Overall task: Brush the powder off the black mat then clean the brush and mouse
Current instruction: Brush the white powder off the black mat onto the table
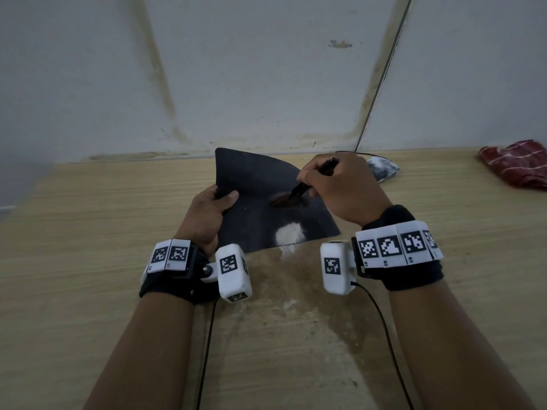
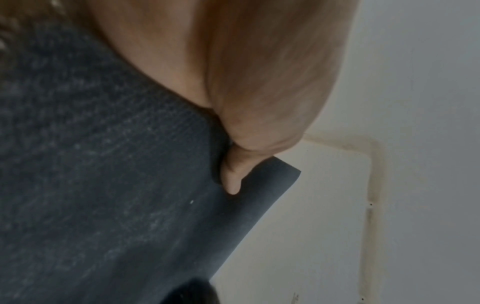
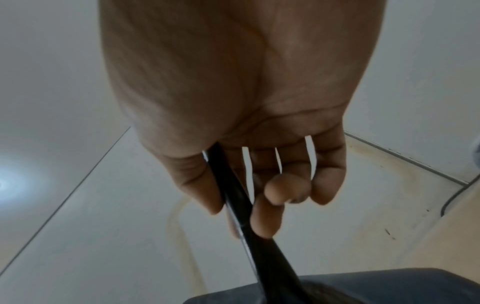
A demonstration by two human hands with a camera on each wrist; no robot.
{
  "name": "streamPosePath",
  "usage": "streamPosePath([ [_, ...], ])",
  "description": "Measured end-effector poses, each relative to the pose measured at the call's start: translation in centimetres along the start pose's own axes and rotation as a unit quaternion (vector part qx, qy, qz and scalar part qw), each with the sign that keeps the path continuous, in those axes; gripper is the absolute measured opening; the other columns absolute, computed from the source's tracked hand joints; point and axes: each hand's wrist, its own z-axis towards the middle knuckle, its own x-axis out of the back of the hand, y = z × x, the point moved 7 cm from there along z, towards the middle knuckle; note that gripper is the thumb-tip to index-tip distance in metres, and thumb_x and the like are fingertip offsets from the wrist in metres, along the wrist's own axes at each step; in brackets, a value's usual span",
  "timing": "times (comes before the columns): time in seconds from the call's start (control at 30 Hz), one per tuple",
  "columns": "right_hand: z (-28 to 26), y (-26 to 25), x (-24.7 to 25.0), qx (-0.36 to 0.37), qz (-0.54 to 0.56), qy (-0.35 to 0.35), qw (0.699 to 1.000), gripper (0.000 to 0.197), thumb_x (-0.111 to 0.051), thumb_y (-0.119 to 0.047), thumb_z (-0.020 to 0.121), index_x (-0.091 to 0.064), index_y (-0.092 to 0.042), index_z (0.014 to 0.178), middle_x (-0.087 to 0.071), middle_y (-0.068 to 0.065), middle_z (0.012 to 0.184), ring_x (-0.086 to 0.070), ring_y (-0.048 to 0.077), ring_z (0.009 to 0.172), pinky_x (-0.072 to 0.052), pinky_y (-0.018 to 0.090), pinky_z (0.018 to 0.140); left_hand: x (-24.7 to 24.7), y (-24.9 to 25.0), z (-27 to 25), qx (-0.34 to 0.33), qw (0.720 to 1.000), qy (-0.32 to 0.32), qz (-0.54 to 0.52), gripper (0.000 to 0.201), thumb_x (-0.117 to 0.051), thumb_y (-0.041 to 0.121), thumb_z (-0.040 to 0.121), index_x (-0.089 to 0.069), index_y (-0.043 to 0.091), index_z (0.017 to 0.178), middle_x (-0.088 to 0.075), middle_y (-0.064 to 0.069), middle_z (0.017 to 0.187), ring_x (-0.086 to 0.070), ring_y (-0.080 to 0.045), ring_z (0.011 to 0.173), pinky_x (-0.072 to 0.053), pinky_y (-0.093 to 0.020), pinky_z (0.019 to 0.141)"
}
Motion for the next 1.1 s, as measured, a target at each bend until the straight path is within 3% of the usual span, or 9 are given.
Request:
streamPosePath([
  [0.13,-0.4,0.6,-1.7,-0.032,-0.069,-0.086,0.993,0.026,-0.061,-0.028,0.09,-0.076,-0.006,0.086,-0.074,0.012,0.073,-0.068,0.027,0.071,-0.055,0.041,0.071,0.5,-0.1,0.0,0.002,1.0,0.009,0.0,0.018,-0.051,0.002,0.098,-0.066,0.007,0.108,-0.077,-0.01,0.093,-0.074,-0.027,0.084,-0.062,-0.042,0.072],
  [0.2,-0.5,0.4,-1.8,-0.035,-0.056,-0.104,0.992,0.023,-0.063,-0.025,0.089,-0.076,-0.007,0.082,-0.071,0.009,0.066,-0.062,0.016,0.055,-0.052,0.035,0.061,0.5,-0.3,0.0,0.005,1.0,0.008,0.001,0.018,-0.051,0.003,0.098,-0.065,0.007,0.109,-0.077,-0.01,0.094,-0.074,-0.028,0.084,-0.062,-0.044,0.072],
  [0.27,-0.4,-0.2,-1.2,-0.023,-0.017,-0.074,0.997,0.021,-0.063,-0.023,0.089,-0.076,-0.011,0.078,-0.066,0.002,0.057,-0.054,0.005,0.047,-0.045,0.023,0.054,0.4,-0.3,0.0,0.005,1.0,0.008,0.001,0.017,-0.051,0.003,0.098,-0.065,0.007,0.109,-0.076,-0.011,0.093,-0.074,-0.028,0.083,-0.062,-0.045,0.072],
  [0.4,-0.1,-0.6,-0.2,0.01,-0.044,0.003,0.999,0.023,-0.06,-0.03,0.091,-0.075,-0.017,0.078,-0.07,0.004,0.066,-0.064,0.02,0.065,-0.051,0.034,0.066,0.6,-0.1,0.1,0.001,1.0,0.009,0.002,0.017,-0.051,0.003,0.098,-0.066,0.008,0.107,-0.077,-0.01,0.091,-0.074,-0.026,0.081,-0.062,-0.042,0.068],
  [0.57,-0.5,0.0,-1.9,-0.022,-0.086,-0.101,0.991,0.025,-0.061,-0.027,0.088,-0.075,-0.009,0.078,-0.07,0.006,0.065,-0.064,0.024,0.063,-0.054,0.041,0.068,0.6,-0.2,-0.1,0.002,1.0,0.006,0.001,0.019,-0.051,0.002,0.098,-0.066,0.008,0.109,-0.076,-0.012,0.097,-0.073,-0.03,0.088,-0.061,-0.047,0.077],
  [0.67,-0.4,-0.7,-1.3,-0.012,-0.033,-0.072,0.997,0.023,-0.062,-0.023,0.088,-0.074,-0.011,0.073,-0.062,-0.003,0.052,-0.053,0.012,0.051,-0.047,0.034,0.06,0.9,-0.3,-0.1,0.002,1.0,0.013,0.004,0.018,-0.052,0.003,0.098,-0.066,0.008,0.108,-0.075,-0.012,0.098,-0.072,-0.031,0.09,-0.061,-0.047,0.077],
  [0.87,-0.3,-0.1,-1.1,-0.002,-0.099,-0.042,0.994,0.029,-0.058,-0.032,0.09,-0.07,-0.009,0.076,-0.068,0.012,0.068,-0.063,0.029,0.066,-0.051,0.044,0.065,0.8,-0.4,0.0,0.007,1.0,0.014,0.0,0.019,-0.052,0.003,0.098,-0.065,0.007,0.111,-0.076,-0.012,0.097,-0.074,-0.029,0.087,-0.062,-0.044,0.072],
  [0.97,-0.6,-0.2,-2.1,-0.017,-0.092,-0.103,0.99,0.029,-0.06,-0.027,0.09,-0.072,-0.005,0.075,-0.068,0.01,0.064,-0.056,0.019,0.057,-0.051,0.042,0.065,0.9,-0.4,0.0,0.006,1.0,0.015,0.0,0.019,-0.052,0.003,0.098,-0.065,0.007,0.11,-0.076,-0.011,0.097,-0.074,-0.029,0.087,-0.062,-0.045,0.074],
  [1.1,-0.2,-0.9,-0.8,-0.004,-0.018,-0.037,0.999,0.025,-0.059,-0.023,0.089,-0.072,-0.009,0.072,-0.06,-0.004,0.052,-0.053,0.011,0.051,-0.048,0.035,0.061,1.0,-0.3,0.1,0.009,1.0,0.017,0.003,0.018,-0.052,0.003,0.098,-0.065,0.006,0.11,-0.075,-0.014,0.1,-0.073,-0.03,0.089,-0.062,-0.045,0.074],
])
